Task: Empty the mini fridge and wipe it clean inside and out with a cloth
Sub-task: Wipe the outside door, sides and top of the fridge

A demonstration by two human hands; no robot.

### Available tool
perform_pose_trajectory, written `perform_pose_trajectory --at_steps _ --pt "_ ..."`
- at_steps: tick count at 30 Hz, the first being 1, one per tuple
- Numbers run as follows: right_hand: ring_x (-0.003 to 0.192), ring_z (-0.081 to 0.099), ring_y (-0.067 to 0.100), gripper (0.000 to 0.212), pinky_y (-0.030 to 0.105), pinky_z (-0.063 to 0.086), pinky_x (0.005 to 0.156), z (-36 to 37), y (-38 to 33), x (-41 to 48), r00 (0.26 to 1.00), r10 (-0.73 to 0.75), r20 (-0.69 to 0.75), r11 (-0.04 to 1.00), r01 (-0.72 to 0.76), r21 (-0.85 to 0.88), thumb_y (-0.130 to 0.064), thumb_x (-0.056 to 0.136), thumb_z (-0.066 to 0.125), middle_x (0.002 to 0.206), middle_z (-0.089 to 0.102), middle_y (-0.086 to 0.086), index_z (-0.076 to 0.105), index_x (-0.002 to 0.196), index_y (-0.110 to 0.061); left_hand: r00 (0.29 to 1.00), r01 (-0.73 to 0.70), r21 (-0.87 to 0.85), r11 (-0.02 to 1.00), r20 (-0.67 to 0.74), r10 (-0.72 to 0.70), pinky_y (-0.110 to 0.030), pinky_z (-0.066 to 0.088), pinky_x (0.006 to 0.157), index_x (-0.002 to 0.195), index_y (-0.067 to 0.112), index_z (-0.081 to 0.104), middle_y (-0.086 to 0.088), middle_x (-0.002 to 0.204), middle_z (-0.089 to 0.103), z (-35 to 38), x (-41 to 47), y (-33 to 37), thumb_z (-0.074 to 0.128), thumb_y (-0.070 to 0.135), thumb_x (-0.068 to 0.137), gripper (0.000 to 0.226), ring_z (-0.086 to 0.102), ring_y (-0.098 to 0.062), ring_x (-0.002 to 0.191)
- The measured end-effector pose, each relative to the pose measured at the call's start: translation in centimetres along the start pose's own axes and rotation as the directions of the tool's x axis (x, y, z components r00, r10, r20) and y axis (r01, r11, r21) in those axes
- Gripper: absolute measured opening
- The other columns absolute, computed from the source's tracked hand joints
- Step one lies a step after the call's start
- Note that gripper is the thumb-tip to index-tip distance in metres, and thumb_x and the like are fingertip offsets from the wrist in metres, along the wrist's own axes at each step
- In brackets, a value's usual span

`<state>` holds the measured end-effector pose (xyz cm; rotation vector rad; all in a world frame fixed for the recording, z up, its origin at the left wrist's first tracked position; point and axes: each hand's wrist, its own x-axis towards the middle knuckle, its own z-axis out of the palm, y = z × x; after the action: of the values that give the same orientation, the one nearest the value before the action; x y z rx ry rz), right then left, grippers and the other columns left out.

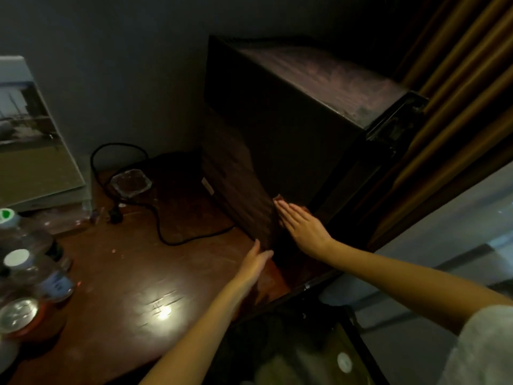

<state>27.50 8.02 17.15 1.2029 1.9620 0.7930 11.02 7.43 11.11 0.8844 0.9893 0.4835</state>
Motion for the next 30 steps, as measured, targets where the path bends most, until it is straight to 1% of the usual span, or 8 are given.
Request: perform_pose_trajectory --at_steps 3,6,13,20,23,25,27,30 --pt "0.148 -0.002 0.031 0.054 0.042 -0.015 0.111 2.5 -3.4 1.3 0.987 -0.111 0.115 0.994 0.111 0.002 -0.024 0.102 0.029 0.159 -0.001 0.020 0.019 0.150 -0.002 0.998 0.050 -0.087 0.995 -0.025 -0.053 -0.021 0.030 0.092 0.152 0.011 0.019 -0.006 0.148 0.039 0.0 -0.2 -2.5 0.049 0.009 0.098 0.062 0.040 -0.019 0.133" --pt "0.148 -0.010 0.030 0.053 0.041 -0.007 0.119 3.9 -5.5 2.6 0.953 -0.212 0.215 0.977 0.200 0.078 -0.025 0.105 0.023 0.159 -0.011 0.018 0.010 0.151 -0.001 0.993 0.085 -0.148 0.985 -0.073 -0.097 -0.022 0.033 0.093 0.152 0.011 0.016 -0.008 0.150 0.038 -0.7 0.6 -5.2 0.052 0.009 0.097 0.066 0.042 -0.022 0.133" --pt "0.148 -0.009 0.027 0.054 0.039 -0.005 0.118 7.3 -9.9 5.1 0.900 -0.309 0.308 0.947 0.259 0.192 -0.024 0.106 0.022 0.160 -0.010 0.014 0.006 0.151 0.001 0.978 0.045 -0.213 0.976 -0.192 -0.087 -0.034 0.032 0.113 0.153 0.013 0.014 -0.006 0.151 0.035 -2.7 1.6 -9.0 0.055 0.011 0.095 0.070 0.039 -0.023 0.136" --pt "0.149 0.007 0.030 0.054 0.041 0.006 0.119 7.9 -10.5 5.6 0.909 -0.361 0.206 0.886 0.265 0.380 -0.022 0.104 0.031 0.160 0.007 0.018 0.016 0.151 0.001 0.969 0.006 -0.303 0.953 -0.233 -0.080 -0.024 0.033 0.099 0.152 0.011 0.018 -0.004 0.150 0.033 -1.2 1.2 -9.9 0.049 0.006 0.098 0.063 0.036 -0.023 0.138" --pt "0.140 0.034 0.030 0.054 0.039 0.025 0.115 7.1 -9.4 5.0 0.974 -0.226 -0.007 0.770 0.183 0.611 -0.013 0.097 0.041 0.152 0.036 0.016 0.030 0.148 -0.003 0.968 0.050 -0.447 0.893 -0.200 -0.154 -0.031 0.033 0.105 0.152 0.021 0.023 -0.003 0.153 0.033 0.5 2.2 -9.6 0.049 0.014 0.099 0.058 0.035 -0.022 0.139" --pt "0.130 0.049 0.028 0.062 0.037 0.037 0.108 6.3 -8.6 4.1 0.989 -0.080 -0.127 0.639 0.149 0.754 -0.006 0.079 0.044 0.141 0.051 0.014 0.046 0.140 -0.003 0.973 0.037 -0.577 0.816 -0.164 -0.160 -0.038 0.033 0.109 0.152 0.024 0.023 -0.004 0.152 0.035 1.8 2.7 -8.7 0.044 0.020 0.102 0.054 0.036 -0.025 0.139" --pt "0.134 0.041 0.018 0.066 0.028 0.028 0.113 5.5 -8.1 2.7 0.971 0.113 -0.209 0.468 0.133 0.874 -0.009 0.076 0.037 0.145 0.046 0.009 0.045 0.141 -0.003 0.986 0.013 -0.693 0.721 -0.112 -0.125 -0.044 0.035 0.109 0.153 0.026 0.020 -0.005 0.154 0.033 3.1 3.5 -7.6 0.042 0.030 0.102 0.056 0.037 -0.029 0.138" --pt "0.139 0.027 0.004 0.059 0.016 0.020 0.116 3.9 -8.0 1.5 0.932 0.351 -0.092 0.204 0.020 0.979 -0.006 0.093 0.047 0.151 0.032 -0.004 0.030 0.149 -0.016 0.996 0.007 -0.798 0.603 -0.048 -0.076 -0.040 0.043 0.099 0.149 0.028 0.032 -0.003 0.149 0.039 4.6 4.2 -5.0 0.041 0.041 0.100 0.051 0.040 -0.025 0.135"
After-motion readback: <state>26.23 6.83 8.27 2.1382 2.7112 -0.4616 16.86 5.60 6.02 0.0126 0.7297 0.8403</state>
